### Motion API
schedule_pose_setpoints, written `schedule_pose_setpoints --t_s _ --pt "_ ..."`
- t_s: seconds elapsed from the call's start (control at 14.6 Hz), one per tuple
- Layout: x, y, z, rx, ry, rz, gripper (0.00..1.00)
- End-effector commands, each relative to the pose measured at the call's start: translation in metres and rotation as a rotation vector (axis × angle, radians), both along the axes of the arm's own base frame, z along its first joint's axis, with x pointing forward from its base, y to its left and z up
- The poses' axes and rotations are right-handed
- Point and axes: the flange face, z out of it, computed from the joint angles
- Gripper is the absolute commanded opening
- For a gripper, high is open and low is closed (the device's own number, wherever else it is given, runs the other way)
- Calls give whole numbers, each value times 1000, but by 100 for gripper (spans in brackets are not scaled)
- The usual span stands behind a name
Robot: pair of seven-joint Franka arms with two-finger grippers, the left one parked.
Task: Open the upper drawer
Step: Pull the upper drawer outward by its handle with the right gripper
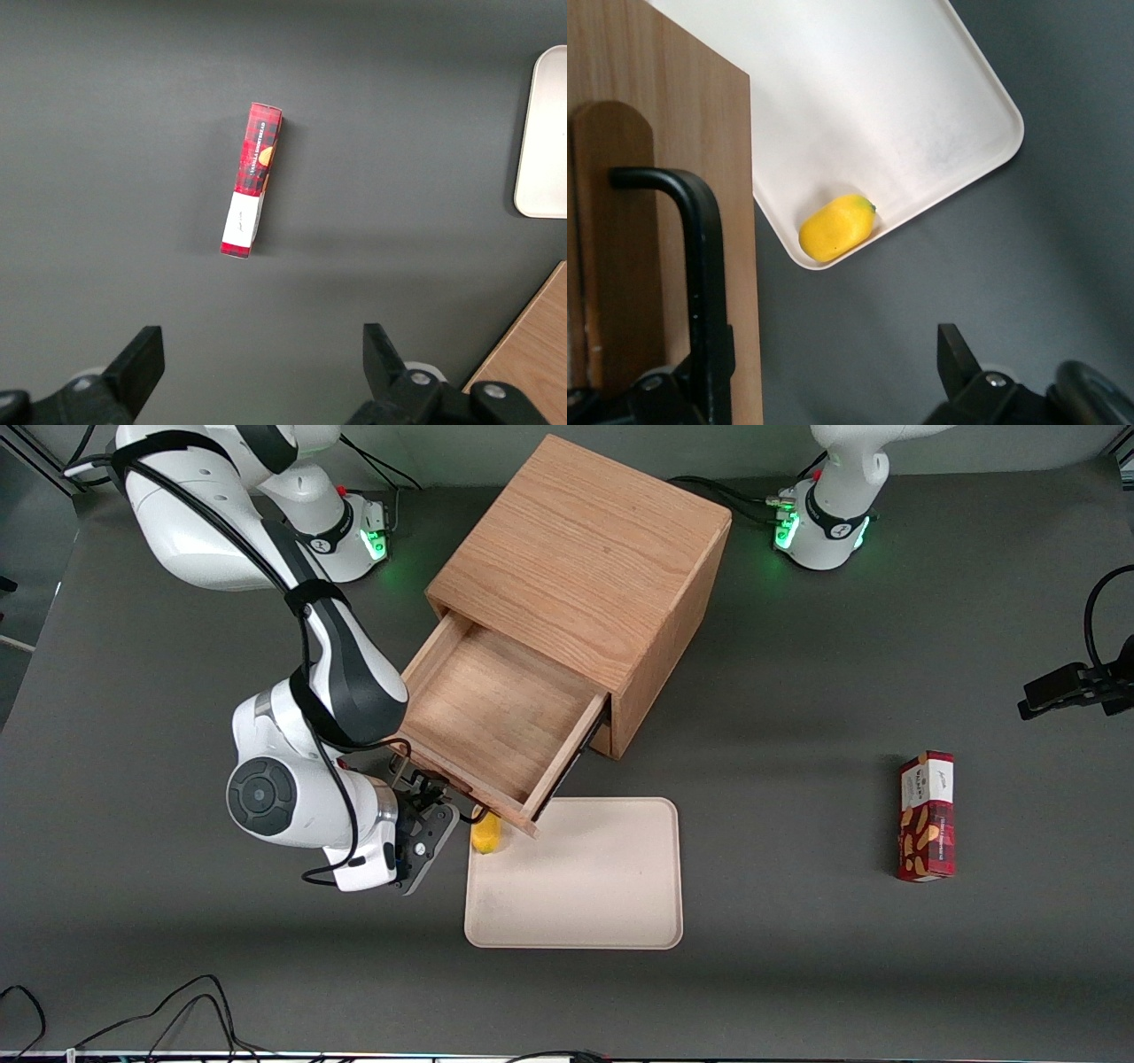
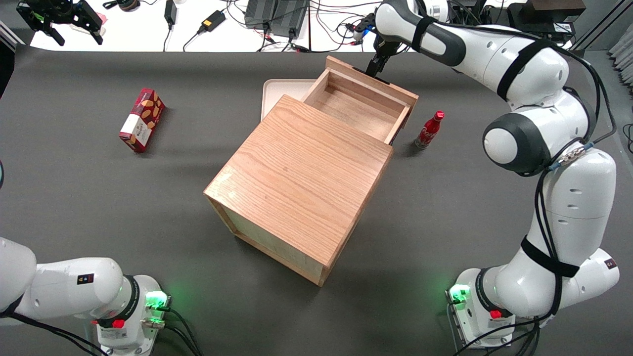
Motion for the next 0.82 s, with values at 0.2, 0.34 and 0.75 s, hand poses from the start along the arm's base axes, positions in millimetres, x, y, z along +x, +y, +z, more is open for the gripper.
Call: schedule_pose_setpoints --t_s 0.2,0.34,0.75 --pt "10 -6 2 -60 -9 53 100" --pt "9 -5 16 -59 -8 60 100" --pt "2 -2 38 -61 18 73 100"
